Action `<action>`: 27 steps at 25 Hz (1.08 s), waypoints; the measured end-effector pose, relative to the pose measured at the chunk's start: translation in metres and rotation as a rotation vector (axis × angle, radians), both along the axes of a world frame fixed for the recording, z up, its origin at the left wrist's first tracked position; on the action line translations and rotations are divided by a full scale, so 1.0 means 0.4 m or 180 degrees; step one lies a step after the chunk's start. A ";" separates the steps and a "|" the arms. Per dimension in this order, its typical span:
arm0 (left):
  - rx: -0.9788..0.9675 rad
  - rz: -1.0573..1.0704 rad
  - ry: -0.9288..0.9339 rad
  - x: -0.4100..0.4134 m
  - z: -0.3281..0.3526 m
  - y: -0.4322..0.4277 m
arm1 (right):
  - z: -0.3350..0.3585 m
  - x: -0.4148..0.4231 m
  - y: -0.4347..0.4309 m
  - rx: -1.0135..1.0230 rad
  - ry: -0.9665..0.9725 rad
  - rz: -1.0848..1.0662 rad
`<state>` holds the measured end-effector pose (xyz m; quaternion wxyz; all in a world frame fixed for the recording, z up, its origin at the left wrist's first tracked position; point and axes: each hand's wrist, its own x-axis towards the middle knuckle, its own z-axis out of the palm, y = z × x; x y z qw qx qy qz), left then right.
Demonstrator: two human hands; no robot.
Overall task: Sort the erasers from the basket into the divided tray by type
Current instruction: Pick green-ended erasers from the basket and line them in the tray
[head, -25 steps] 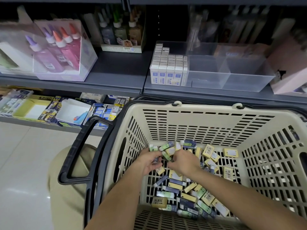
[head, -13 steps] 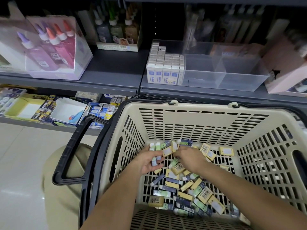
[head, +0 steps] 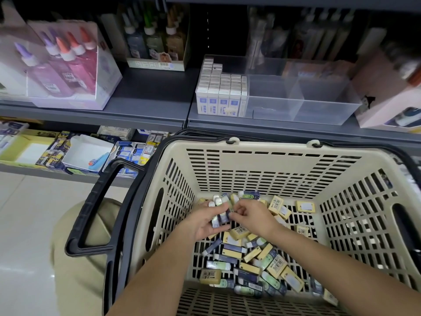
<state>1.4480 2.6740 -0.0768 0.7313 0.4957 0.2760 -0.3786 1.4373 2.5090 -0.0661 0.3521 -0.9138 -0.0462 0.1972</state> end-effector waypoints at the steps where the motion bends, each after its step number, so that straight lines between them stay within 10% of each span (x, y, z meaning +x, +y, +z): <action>1: -0.0089 0.0023 -0.0017 0.003 0.003 -0.004 | 0.005 0.004 0.003 0.0116 0.0024 0.0012; 9: 0.0166 0.0085 0.0029 0.006 0.001 -0.005 | -0.048 0.050 -0.087 -0.2116 -0.1099 0.0444; 27: 0.0263 0.0104 0.0048 0.014 0.019 -0.007 | -0.022 0.048 -0.122 -0.1779 -0.0673 0.0515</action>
